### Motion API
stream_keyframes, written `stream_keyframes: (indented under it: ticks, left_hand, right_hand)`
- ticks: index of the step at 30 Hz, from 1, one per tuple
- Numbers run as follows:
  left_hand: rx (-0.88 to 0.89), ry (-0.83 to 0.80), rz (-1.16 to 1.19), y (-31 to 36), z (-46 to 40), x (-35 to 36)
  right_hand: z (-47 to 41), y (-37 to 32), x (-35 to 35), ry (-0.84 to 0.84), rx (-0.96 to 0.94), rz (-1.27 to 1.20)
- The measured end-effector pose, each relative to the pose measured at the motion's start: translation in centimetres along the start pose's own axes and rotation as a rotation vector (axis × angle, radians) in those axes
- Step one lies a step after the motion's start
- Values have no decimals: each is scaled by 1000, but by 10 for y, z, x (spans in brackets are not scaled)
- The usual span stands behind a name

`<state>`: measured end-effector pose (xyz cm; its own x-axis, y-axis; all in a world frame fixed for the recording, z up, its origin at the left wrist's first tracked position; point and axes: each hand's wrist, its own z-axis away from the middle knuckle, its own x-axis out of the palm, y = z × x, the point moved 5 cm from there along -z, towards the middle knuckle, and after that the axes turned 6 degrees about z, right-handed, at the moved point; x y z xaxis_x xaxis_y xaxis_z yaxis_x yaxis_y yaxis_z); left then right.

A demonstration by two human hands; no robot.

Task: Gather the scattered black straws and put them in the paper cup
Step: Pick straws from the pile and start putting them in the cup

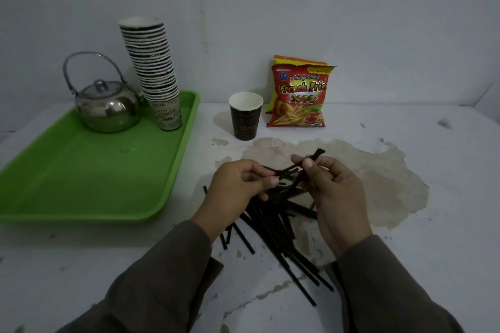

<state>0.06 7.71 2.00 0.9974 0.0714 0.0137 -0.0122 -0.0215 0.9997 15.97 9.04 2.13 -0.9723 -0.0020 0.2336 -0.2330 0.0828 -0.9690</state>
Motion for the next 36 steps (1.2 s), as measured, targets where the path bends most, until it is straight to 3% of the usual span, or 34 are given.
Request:
stream_keyframes:
  ticks: [6, 12, 15, 25, 30, 36]
  left_hand:
    - [-47, -135, -104, 1, -1, 3]
    - [-9, -318, -446, 35, -21, -7]
    - [125, -189, -560, 72, -45, -24]
    - [402, 256, -248, 138, -127, -55]
    - [459, 321, -399, 109, -145, -56]
    - [396, 254, -530, 73, -155, -54]
  right_hand:
    - [-5, -4, 2, 30, -9, 39]
    - [-59, -55, 30, -43, -49, 44]
    - [-94, -85, 51, -70, -87, 76]
    - [-162, -92, 110, 14, -214, 299]
    - [-169, -61, 115, 95, -259, 493]
    - [-171, -31, 113, 54, -272, 645]
